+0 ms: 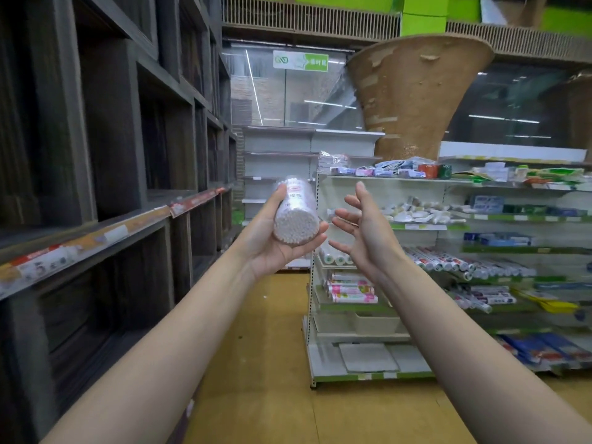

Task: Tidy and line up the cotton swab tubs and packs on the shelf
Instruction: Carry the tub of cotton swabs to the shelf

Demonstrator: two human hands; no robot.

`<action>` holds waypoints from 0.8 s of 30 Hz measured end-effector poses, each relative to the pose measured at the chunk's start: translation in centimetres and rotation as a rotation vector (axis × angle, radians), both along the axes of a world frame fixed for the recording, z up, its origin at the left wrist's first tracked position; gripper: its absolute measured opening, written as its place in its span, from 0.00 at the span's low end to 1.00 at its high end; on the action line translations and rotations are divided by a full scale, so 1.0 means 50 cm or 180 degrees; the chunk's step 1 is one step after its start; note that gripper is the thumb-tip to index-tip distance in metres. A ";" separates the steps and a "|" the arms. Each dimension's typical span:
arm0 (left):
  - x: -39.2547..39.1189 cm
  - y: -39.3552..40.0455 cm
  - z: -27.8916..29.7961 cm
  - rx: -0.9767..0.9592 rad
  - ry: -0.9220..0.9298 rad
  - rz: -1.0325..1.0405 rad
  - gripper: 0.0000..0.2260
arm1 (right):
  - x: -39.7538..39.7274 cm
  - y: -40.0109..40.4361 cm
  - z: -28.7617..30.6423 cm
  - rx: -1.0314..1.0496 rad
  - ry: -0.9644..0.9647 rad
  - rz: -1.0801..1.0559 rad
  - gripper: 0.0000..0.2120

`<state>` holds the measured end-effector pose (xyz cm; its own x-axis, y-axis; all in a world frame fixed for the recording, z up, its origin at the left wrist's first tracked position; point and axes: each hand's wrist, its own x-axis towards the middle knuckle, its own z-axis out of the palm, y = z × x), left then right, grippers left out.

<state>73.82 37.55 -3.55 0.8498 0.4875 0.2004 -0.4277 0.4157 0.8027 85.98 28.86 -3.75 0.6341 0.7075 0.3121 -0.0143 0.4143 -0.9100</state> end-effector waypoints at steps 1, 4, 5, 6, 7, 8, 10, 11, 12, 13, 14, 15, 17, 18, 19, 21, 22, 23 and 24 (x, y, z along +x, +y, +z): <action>0.019 0.010 0.005 0.0056 -0.0056 -0.0014 0.22 | 0.019 0.007 0.008 0.0054 0.0032 0.0056 0.24; 0.073 0.036 0.021 0.0307 -0.0179 -0.0057 0.23 | 0.076 0.025 0.028 0.0222 0.0214 0.0296 0.25; 0.089 0.043 0.024 0.0414 -0.0212 -0.0054 0.23 | 0.095 0.030 0.031 0.0264 0.0255 0.0380 0.25; 0.105 0.050 0.023 0.0514 -0.0251 -0.0038 0.22 | 0.114 0.034 0.033 0.0303 0.0265 0.0452 0.25; 0.122 0.058 0.021 0.0612 -0.0299 -0.0026 0.22 | 0.132 0.040 0.035 0.0336 0.0262 0.0505 0.26; 0.138 0.067 0.016 0.0705 -0.0347 -0.0014 0.23 | 0.150 0.045 0.036 0.0353 0.0260 0.0540 0.26; 0.166 0.083 0.006 0.0894 -0.0438 -0.0078 0.25 | 0.182 0.056 0.034 0.0332 0.0230 0.0569 0.28; 0.180 0.093 0.001 0.1009 -0.0453 -0.0139 0.27 | 0.197 0.062 0.032 0.0307 0.0211 0.0573 0.29; 0.193 0.103 -0.003 0.1138 -0.0434 -0.0187 0.29 | 0.210 0.070 0.030 0.0282 0.0203 0.0577 0.30; 0.206 0.115 -0.006 0.1242 -0.0410 -0.0206 0.32 | 0.223 0.079 0.027 0.0260 0.0194 0.0578 0.29; 0.219 0.128 -0.008 0.1325 -0.0387 -0.0192 0.35 | 0.235 0.089 0.023 0.0240 0.0175 0.0579 0.29; 0.232 0.142 -0.010 0.1407 -0.0362 -0.0160 0.38 | 0.247 0.098 0.020 0.0223 0.0155 0.0579 0.28; 0.261 0.172 -0.015 0.1601 -0.0325 -0.0088 0.43 | 0.273 0.119 0.014 0.0202 0.0152 0.0587 0.25; 0.274 0.187 -0.018 0.1687 -0.0315 -0.0053 0.45 | 0.287 0.131 0.011 0.0201 0.0167 0.0586 0.24; 0.288 0.204 -0.022 0.1753 -0.0306 -0.0009 0.46 | 0.300 0.144 0.008 0.0206 0.0186 0.0575 0.24; 0.312 0.239 -0.031 0.1853 -0.0269 0.0108 0.46 | 0.325 0.173 0.003 0.0215 0.0199 0.0552 0.23; 0.325 0.257 -0.034 0.1889 -0.0246 0.0164 0.44 | 0.335 0.189 0.000 0.0208 0.0184 0.0540 0.22; 0.338 0.274 -0.037 0.1912 -0.0228 0.0206 0.42 | 0.344 0.204 -0.003 0.0195 0.0170 0.0522 0.22; 0.351 0.291 -0.038 0.1931 -0.0220 0.0237 0.40 | 0.352 0.221 -0.007 0.0185 0.0158 0.0499 0.22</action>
<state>91.38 52.11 -5.47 0.7930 0.3269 0.5142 -0.4976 -0.1396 0.8561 103.57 39.93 -4.09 0.5331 0.7806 0.3264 -0.1273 0.4554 -0.8811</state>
